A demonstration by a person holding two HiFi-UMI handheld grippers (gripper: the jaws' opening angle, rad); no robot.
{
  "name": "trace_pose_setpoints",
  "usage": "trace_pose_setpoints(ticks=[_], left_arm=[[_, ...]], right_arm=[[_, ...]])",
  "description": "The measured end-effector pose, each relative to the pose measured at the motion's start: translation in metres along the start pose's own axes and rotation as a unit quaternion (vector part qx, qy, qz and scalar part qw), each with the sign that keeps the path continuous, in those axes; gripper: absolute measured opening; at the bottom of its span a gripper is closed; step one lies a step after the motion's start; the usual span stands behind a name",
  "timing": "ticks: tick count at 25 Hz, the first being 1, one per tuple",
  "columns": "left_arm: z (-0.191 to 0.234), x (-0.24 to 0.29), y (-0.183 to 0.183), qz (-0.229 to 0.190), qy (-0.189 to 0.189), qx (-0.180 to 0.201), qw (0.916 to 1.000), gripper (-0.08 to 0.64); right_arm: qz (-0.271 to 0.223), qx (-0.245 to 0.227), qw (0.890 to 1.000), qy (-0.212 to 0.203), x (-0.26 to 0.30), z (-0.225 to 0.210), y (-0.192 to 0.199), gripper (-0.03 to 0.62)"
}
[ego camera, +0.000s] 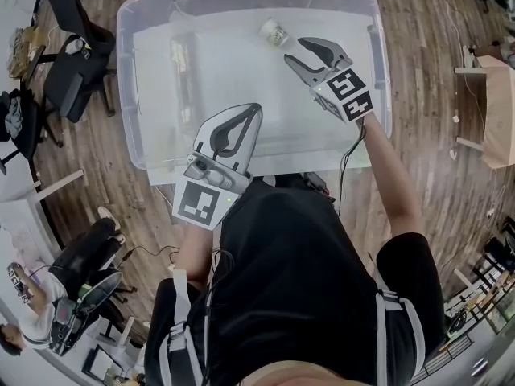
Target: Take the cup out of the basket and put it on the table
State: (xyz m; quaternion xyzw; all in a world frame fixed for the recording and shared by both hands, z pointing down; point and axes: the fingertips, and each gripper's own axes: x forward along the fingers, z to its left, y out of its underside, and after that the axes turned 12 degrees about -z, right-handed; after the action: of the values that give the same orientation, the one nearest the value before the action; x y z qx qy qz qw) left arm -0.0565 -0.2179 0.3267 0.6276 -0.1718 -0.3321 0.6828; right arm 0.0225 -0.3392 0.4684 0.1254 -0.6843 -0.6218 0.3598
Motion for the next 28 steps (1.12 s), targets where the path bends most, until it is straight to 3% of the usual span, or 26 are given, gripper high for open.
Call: trace_pose_setpoints(ticks=[9,28], left_arm=[[0.009,-0.005,0.0,0.003,-0.011,0.0,0.9999,0.017],[0.037,-0.008,0.012,0.024,-0.032,0.002,0.9992,0.017]], right_arm=[[0.044,-0.031,0.999,0.004,0.044,-0.02,0.039,0.175],[0.147,-0.02,0.989,0.001,0.122,-0.058,0.138,0.216]])
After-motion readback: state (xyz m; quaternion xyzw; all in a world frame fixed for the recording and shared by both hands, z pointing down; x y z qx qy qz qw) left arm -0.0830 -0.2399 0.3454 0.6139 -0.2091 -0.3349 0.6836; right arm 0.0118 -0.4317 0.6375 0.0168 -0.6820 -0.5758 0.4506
